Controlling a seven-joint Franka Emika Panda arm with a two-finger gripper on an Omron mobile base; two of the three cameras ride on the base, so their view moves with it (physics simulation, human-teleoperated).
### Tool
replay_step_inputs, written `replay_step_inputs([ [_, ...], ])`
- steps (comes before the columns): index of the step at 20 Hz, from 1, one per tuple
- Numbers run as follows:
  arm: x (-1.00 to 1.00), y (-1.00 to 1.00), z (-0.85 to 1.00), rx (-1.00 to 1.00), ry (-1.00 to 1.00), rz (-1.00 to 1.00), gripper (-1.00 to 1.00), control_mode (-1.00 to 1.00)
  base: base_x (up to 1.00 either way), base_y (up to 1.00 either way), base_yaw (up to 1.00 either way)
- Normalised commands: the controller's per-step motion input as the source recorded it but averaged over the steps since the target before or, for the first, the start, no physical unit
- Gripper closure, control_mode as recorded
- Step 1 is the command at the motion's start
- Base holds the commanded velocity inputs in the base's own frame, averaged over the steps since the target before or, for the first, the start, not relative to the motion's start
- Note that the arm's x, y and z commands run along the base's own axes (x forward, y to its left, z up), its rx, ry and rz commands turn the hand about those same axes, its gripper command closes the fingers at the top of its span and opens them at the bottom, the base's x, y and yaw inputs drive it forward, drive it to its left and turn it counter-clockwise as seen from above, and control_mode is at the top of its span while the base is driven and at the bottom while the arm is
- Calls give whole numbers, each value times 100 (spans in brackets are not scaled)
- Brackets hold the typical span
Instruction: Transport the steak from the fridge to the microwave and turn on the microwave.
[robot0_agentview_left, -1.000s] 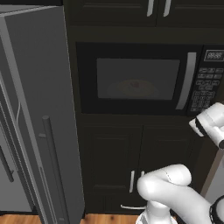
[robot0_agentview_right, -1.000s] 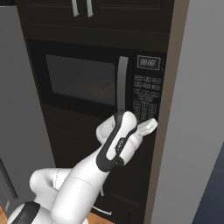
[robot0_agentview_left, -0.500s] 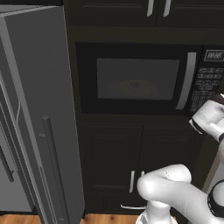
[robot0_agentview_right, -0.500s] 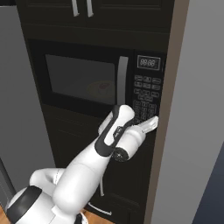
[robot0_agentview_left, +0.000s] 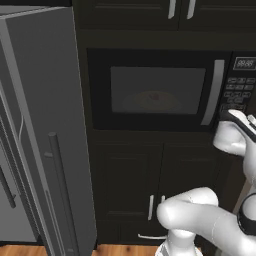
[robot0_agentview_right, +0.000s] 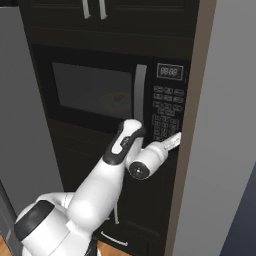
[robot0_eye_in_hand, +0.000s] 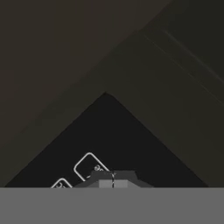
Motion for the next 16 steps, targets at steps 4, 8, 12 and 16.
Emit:
replay_step_inputs([
  [4,39,-11,-14,0,1,0,100,-100,0,0,0],
  [8,43,-8,-16,0,0,0,100,-100,0,0,0],
  [12,42,-9,-22,0,0,0,100,-100,0,0,0],
  [16,52,-8,-29,0,0,0,100,-100,0,0,0],
])
